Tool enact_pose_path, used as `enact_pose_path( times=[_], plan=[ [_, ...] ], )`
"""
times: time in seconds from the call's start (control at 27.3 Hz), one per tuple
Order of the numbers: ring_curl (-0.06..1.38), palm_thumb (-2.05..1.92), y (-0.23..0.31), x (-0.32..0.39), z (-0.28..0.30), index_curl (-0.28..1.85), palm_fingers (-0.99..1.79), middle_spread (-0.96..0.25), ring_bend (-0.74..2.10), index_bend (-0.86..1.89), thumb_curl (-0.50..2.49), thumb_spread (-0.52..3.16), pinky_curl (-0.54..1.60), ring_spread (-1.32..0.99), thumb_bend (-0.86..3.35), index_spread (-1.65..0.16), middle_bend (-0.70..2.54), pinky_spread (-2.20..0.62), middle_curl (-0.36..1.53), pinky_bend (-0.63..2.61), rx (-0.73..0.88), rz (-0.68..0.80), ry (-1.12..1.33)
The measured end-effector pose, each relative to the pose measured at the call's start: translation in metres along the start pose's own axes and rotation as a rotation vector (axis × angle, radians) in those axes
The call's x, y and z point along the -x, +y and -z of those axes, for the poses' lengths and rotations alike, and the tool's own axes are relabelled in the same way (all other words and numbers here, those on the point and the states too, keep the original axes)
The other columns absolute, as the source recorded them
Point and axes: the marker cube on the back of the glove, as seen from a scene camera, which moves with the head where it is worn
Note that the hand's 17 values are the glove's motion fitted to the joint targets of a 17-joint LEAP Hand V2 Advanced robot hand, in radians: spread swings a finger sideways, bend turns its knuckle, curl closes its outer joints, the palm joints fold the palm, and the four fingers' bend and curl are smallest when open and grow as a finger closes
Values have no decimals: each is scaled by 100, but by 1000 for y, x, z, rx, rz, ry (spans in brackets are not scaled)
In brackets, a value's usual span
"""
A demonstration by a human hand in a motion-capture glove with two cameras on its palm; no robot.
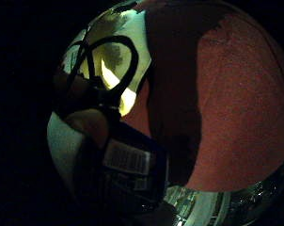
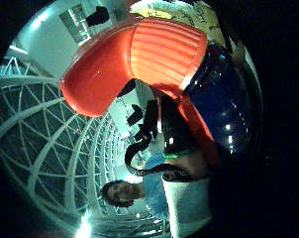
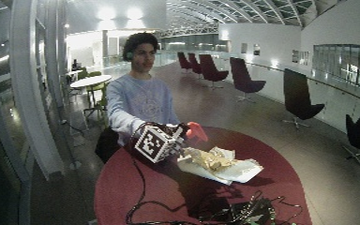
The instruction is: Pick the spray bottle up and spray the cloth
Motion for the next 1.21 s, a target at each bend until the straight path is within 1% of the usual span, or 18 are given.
enact_pose_path(
  times=[0.29,0.51,0.7,0.88,1.03,1.21],
  plan=[
    [40,59,4,4,-2,41,117,-4,49,15,39,122,37,3,-1,-16,29,19,46,23,4,8,-4],
    [40,59,16,19,-9,41,117,-4,49,16,39,122,37,3,-1,-16,29,19,46,23,-13,98,-45],
    [40,59,23,39,-18,42,117,-4,49,16,39,122,37,3,-2,-16,29,19,46,23,-79,248,-94],
    [40,59,27,68,-42,42,117,-4,48,15,40,122,37,3,-2,-16,32,19,47,22,-184,484,-261],
    [40,59,24,93,-80,42,117,-4,48,16,40,120,37,2,-2,-16,32,18,47,21,-207,632,-401],
    [40,58,13,126,-145,42,116,-5,48,17,40,119,37,1,-2,-17,31,17,46,21,-217,753,-454]
  ],
)
